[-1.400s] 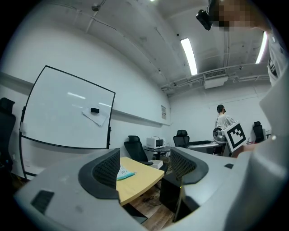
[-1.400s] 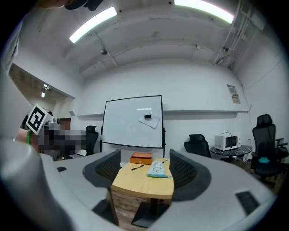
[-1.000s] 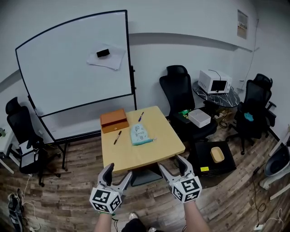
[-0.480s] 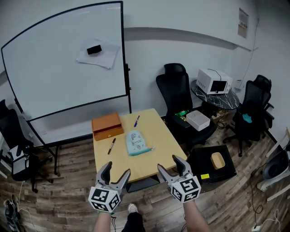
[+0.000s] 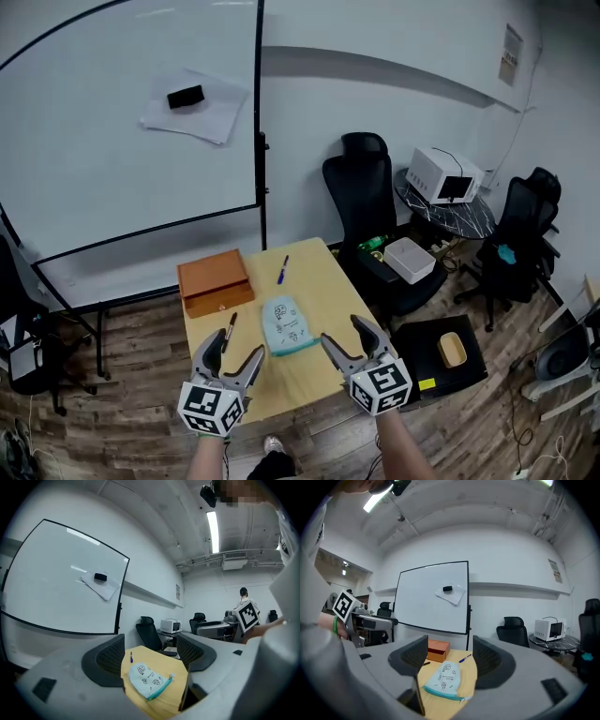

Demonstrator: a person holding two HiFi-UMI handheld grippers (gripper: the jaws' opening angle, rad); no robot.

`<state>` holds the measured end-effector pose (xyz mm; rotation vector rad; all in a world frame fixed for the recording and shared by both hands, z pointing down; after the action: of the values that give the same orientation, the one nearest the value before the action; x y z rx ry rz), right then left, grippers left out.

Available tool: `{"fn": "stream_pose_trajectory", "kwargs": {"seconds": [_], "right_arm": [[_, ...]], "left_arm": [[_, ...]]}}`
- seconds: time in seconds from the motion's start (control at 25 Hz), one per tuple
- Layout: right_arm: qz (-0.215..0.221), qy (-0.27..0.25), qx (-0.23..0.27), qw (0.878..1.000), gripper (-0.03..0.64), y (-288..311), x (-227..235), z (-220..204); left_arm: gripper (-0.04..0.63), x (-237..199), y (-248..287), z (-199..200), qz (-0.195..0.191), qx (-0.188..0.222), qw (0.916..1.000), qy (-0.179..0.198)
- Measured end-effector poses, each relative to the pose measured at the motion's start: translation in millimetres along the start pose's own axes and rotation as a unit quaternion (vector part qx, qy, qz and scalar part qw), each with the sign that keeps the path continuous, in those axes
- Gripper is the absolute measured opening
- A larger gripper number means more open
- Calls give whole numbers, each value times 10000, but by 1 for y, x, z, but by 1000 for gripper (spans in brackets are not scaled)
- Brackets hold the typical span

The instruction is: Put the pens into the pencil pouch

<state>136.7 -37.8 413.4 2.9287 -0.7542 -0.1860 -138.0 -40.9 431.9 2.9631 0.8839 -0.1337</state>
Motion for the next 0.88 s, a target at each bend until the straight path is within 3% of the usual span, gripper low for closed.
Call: {"fn": "stream_pose_trajectory", "kwargs": {"seconds": [0.44,0.88], "right_arm": [[-25,-118,-221,9997,282,72,28,8],[906,-467,-789,9917,272,109,61,-28]], "left_arm": [[322,-42,60,4,-254,-97,9996,3],[322,-39,82,-28,175,-496,9986,-72]]}}
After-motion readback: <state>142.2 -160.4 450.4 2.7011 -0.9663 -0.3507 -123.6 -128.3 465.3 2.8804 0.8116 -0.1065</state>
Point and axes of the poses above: the fingertips, and each gripper's own axes: y forward along the fingers, x to its right, z out of its top, the point moved 9 cm from there along -y, backward along the fingers, and after that the axes turned 2 degrees about z, right-handed, at the moved point
